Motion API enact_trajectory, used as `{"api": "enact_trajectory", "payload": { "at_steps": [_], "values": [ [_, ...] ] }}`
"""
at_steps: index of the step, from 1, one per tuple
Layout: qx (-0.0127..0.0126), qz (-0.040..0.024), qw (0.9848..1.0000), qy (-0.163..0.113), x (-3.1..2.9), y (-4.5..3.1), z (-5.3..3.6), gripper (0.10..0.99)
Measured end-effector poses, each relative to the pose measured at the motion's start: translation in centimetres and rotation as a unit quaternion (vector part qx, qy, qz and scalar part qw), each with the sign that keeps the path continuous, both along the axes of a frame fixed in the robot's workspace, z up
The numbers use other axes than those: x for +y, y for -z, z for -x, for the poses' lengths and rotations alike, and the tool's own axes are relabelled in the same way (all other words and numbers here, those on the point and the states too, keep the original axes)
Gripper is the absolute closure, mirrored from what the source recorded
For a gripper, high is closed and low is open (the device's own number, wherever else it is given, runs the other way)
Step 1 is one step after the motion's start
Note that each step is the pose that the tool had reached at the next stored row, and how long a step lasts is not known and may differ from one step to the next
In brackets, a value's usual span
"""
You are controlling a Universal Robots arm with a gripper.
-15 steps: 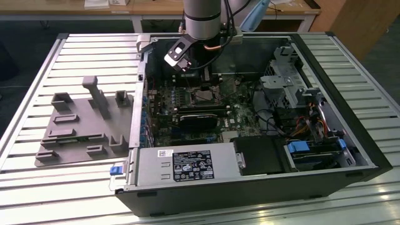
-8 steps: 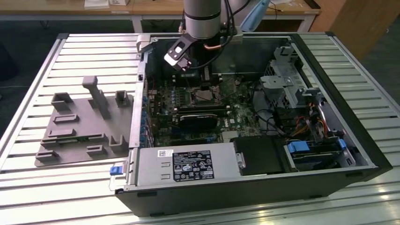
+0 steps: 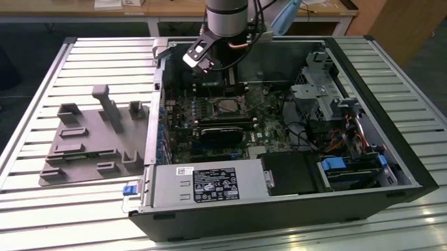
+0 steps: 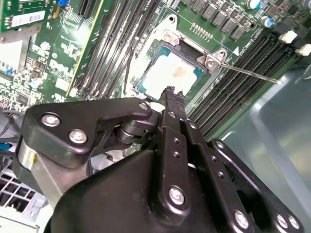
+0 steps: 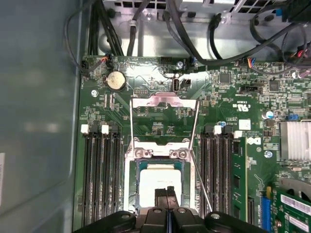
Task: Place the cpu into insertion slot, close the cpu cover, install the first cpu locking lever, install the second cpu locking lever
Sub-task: 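Place the cpu into insertion slot, then close the cpu cover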
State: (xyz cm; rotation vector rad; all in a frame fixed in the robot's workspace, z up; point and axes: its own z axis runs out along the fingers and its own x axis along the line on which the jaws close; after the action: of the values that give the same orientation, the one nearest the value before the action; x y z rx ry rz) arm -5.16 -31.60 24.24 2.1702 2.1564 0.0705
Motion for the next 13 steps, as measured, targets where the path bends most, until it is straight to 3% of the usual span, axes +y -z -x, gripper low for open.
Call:
{"api": "enact_trajectory", "payload": {
  "at_steps": [6,13],
  "values": [
    [-0.0002,0.0000,1.0000,0.000,0.00,-0.89,0.00,0.984],
    [-0.0005,0.0000,1.0000,0.000,0.00,-0.93,0.00,0.984]
  ]
}}
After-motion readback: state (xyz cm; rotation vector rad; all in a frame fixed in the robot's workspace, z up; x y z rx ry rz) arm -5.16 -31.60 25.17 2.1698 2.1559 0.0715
